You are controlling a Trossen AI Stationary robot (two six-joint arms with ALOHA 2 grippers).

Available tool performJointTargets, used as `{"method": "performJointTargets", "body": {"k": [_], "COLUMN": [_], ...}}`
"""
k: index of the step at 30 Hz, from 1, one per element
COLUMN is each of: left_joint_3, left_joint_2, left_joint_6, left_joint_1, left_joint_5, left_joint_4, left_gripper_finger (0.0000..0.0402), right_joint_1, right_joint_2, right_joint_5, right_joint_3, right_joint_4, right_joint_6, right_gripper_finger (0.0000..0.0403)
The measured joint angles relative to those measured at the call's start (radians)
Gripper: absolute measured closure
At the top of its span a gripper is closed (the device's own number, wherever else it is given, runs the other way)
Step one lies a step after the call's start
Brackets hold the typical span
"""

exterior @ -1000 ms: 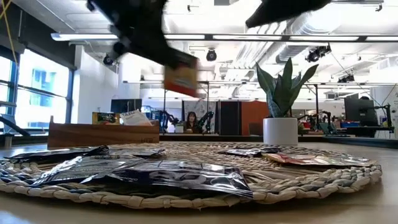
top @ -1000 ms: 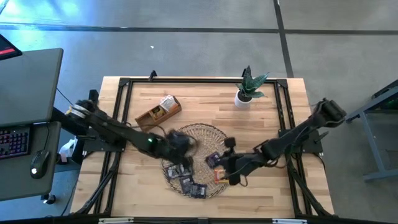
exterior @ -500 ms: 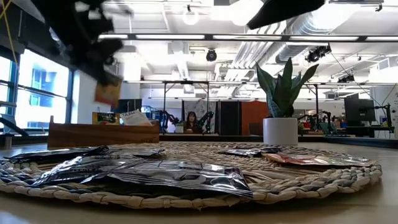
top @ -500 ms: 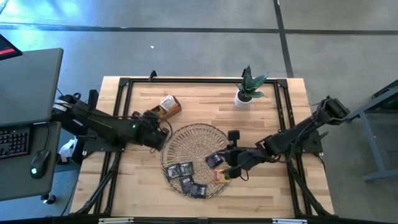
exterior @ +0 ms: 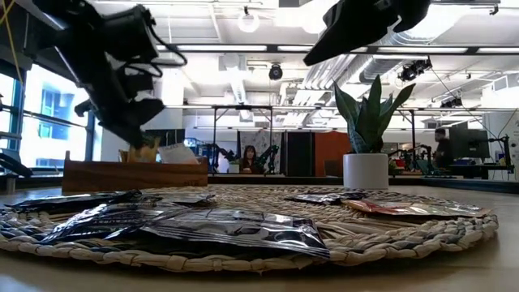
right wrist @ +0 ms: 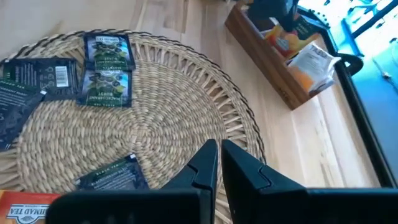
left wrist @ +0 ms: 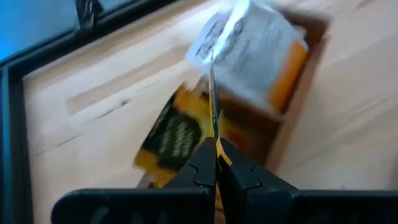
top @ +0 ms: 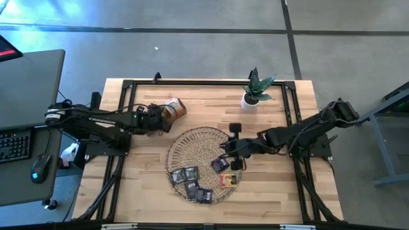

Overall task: Pick & Place Tea
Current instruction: Put the left orange tea bag into the middle compartment of the wooden organizer, then put the orange tea bag into the middle compartment of the wooden organizer

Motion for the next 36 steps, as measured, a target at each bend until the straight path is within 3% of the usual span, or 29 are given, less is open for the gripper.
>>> {"method": "performJointTargets", "body": {"k": [12, 22, 36], "left_joint_3": [-0.039, -0.038, 0.124], "left_joint_2": [-0.001, -0.001, -0.001], "left_joint_6": [0.044, 0.066, 0.068], "left_joint_1": [0.043, 0.043, 0.043], "left_joint_5": [0.004, 0.019, -0.114], "left_joint_4": [0.029, 0.057, -0.223], "left_gripper_finger": [0.0397, 0.0309, 0.0294], "right_joint_1": [-0.037, -0.037, -0.036], "right_joint_2": [0.000, 0.000, 0.000], "right_joint_5": [-0.055, -0.066, -0.131], "right_joint_3": [0.000, 0.000, 0.000], "right_joint_4": [0.006, 0.004, 0.004], "right_joint_6": [-0.016, 0.003, 0.004], "right_gripper_finger": [0.0386, 0.0386, 0.0386]}}
